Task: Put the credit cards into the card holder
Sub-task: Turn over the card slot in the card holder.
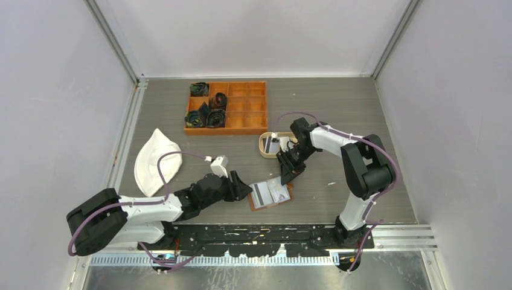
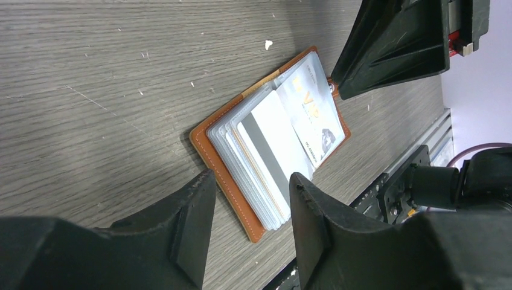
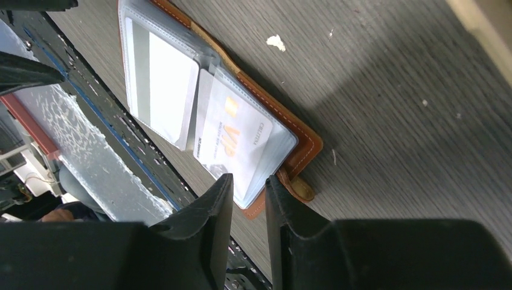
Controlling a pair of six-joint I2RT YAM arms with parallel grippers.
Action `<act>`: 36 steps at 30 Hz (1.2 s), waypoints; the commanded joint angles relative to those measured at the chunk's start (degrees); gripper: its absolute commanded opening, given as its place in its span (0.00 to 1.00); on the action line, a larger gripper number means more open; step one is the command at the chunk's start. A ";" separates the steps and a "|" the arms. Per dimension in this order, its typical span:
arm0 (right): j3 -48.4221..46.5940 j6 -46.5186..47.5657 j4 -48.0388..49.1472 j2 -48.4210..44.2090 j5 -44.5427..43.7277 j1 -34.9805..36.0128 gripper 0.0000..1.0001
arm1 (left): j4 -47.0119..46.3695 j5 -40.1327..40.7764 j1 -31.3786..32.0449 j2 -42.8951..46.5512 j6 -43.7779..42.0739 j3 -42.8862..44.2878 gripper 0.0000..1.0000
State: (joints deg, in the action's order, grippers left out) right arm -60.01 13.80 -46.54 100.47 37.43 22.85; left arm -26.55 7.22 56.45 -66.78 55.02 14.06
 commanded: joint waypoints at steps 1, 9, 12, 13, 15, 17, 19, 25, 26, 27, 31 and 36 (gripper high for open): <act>-2.78 -1.06 -0.65 1.79 1.51 0.86 0.32 | 1.84 4.01 1.29 -0.90 -1.49 3.30 0.49; -3.54 -1.36 -1.11 4.03 1.16 1.01 0.34 | 2.86 3.88 3.37 -1.48 -2.15 5.82 0.43; -3.94 -1.35 -1.64 4.76 1.23 1.05 0.34 | 3.52 4.18 4.98 -1.17 -2.83 7.48 0.41; -4.09 -1.36 -1.75 4.96 1.38 1.07 0.34 | 3.60 4.20 5.48 -1.26 -3.17 8.03 0.41; -4.12 -1.38 -1.74 5.15 1.70 1.05 0.34 | 3.61 4.37 6.29 -2.31 -3.49 9.08 0.40; -4.26 -1.25 -2.04 5.49 2.20 1.12 0.34 | 3.53 3.98 6.60 -4.24 -3.81 10.18 0.40; -4.40 -1.26 -2.27 5.89 2.43 1.11 0.34 | 2.73 3.50 6.66 -6.83 -3.87 11.06 0.40; -5.20 -0.38 -3.67 6.09 4.78 1.14 0.32 | 1.62 4.53 6.67 -13.21 -3.07 12.29 0.35; -5.40 0.03 -4.07 5.87 5.78 1.14 0.31 | 1.83 4.96 6.72 -13.68 -2.94 12.28 0.34; -5.53 0.34 -4.50 5.46 7.05 1.14 0.31 | 2.15 5.33 6.74 -13.87 -2.83 12.17 0.33; -5.77 1.95 -5.89 4.25 11.68 1.05 0.28 | 3.39 6.46 6.73 -13.72 -2.55 11.84 0.31; -6.26 3.99 -7.87 4.68 16.81 1.05 0.29 | 3.03 6.00 6.68 -13.12 -2.75 11.69 0.32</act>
State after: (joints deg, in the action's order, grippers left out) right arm -64.27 15.33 -51.46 106.76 46.98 23.64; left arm -23.22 11.62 63.00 -80.34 52.53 24.95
